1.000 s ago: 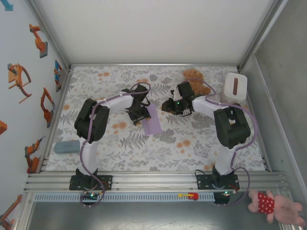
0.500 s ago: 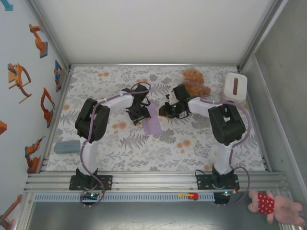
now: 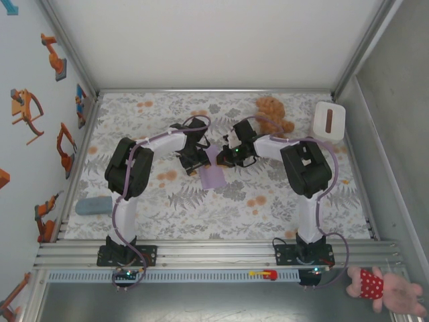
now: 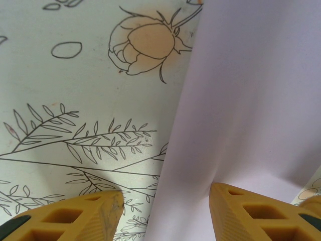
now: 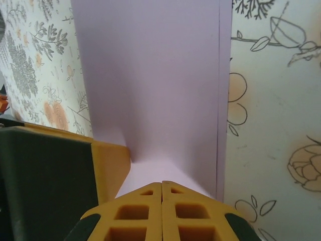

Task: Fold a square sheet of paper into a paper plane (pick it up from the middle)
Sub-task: Hold the square sheet of paper at the center of the table.

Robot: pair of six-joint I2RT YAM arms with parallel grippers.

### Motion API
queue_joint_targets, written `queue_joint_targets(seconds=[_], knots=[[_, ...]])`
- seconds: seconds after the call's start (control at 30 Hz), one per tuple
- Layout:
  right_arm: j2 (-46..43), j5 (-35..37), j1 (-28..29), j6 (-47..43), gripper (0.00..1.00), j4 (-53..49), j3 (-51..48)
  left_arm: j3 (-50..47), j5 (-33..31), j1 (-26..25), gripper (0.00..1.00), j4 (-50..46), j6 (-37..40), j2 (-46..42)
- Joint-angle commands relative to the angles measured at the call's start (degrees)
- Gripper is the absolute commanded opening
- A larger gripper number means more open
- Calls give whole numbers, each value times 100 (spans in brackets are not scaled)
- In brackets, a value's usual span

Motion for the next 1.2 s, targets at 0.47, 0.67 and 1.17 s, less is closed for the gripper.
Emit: queue_joint_targets(seconds=[0.47,0.67,1.17], knots=[[350,82,43,-153,5,-481,229,-677,196,-213,53,377,62,1596],[27,15,43,-145,6,-391,221,-681,197,-209,53,375,58,1618],[80,-69,34,-63,7,-180,195,-659,224,-209,54,383,78,1657]])
